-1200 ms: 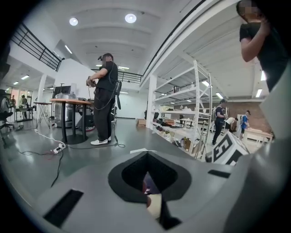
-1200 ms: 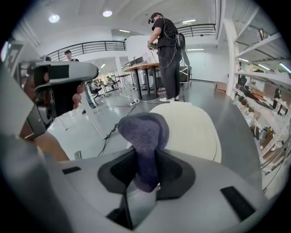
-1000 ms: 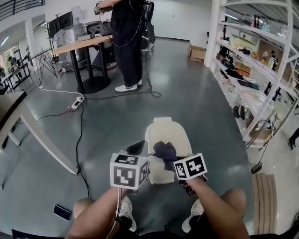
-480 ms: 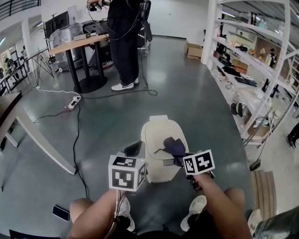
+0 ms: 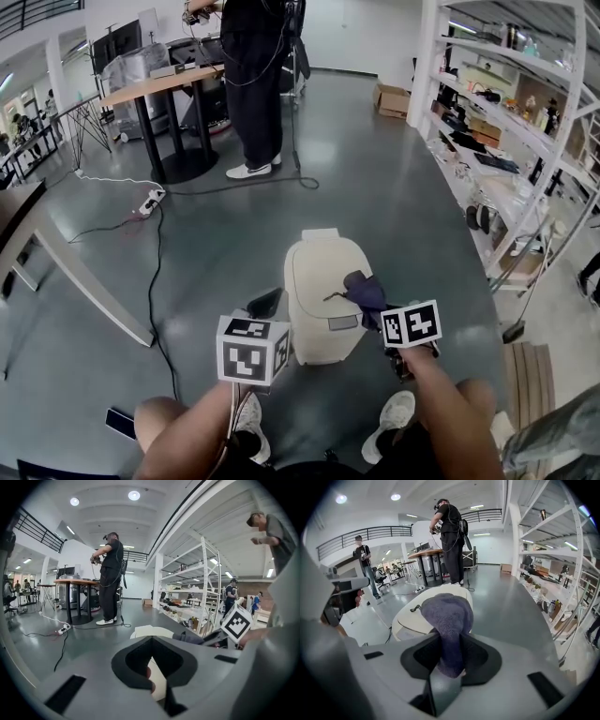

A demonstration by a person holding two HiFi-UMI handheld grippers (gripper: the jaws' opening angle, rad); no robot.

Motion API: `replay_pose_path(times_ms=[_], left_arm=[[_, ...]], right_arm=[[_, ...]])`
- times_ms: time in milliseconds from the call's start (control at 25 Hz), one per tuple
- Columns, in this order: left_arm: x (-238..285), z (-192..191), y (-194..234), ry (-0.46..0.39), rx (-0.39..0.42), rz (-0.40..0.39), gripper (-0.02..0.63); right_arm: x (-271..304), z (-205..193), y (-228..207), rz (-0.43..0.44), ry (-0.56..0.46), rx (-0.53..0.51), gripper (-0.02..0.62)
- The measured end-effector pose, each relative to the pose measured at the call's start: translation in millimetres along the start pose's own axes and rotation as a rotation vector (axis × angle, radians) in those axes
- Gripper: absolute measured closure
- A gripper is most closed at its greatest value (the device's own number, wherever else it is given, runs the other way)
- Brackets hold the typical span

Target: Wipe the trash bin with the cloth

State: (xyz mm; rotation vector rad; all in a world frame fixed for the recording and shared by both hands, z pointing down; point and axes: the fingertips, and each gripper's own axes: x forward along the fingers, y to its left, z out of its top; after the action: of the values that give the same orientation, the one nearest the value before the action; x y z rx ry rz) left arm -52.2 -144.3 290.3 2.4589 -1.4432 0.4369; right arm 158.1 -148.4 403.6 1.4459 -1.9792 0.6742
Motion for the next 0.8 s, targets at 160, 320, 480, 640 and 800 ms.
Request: replay_pose_path(times_ms=[160,320,480,640,800], left_arm=[[0,-11,1,0.008,-0.006,0.009,0.607],[-3,-18,0,-0.026,-0.020,0.014,0.607],[-12,-45,7,-0.070,-0.118,0.042,0.607],[-23,-92,20,-0.081,-0.152,0.082,0.607],[-33,-132,46,-0.069,-0.166,0.140,0.607]], right_arm=[[-4,0,0,-0.009,-0.027,-0.008,0.486],[-24,18,24,0.028,-0.139,-0.035,0.486],[-38,25,60,0.044,-0.240,-0.091,0.486],[-38,7,109,0.078,-0.320,-0.118,0.486],[-18,-16,161,0.107,-0.359,-0.152,0.486]])
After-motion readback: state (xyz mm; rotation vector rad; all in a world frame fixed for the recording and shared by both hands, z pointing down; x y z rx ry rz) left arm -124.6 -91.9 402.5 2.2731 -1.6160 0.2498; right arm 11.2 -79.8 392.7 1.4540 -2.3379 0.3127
